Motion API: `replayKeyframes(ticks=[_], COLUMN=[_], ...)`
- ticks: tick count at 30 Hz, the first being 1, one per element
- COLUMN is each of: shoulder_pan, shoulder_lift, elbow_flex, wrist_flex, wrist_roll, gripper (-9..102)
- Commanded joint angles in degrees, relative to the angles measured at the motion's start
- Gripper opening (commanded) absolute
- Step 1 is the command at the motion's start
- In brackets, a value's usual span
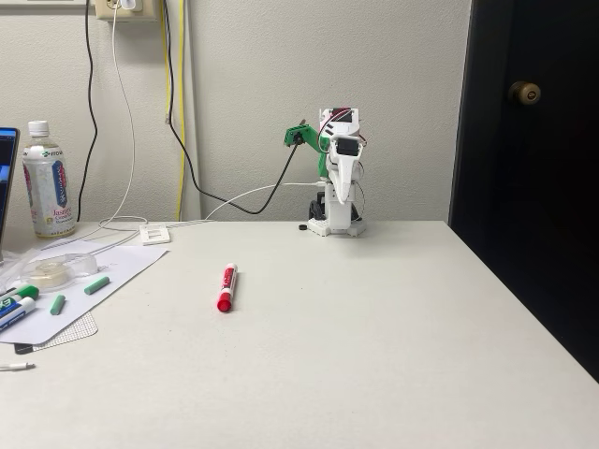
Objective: Pick up the red marker.
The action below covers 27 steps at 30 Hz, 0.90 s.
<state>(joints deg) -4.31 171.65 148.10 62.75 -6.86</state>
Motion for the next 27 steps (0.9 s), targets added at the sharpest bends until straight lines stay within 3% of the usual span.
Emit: replayKeyframes(ticks=[1, 27], shoulder_pan=[6.15, 7.38], shoulder_lift=[-12.13, -12.13], elbow_flex=[-4.39, -4.22], wrist_flex=[-8.79, -9.32], wrist_roll=[4.83, 5.1], gripper=[0, 0])
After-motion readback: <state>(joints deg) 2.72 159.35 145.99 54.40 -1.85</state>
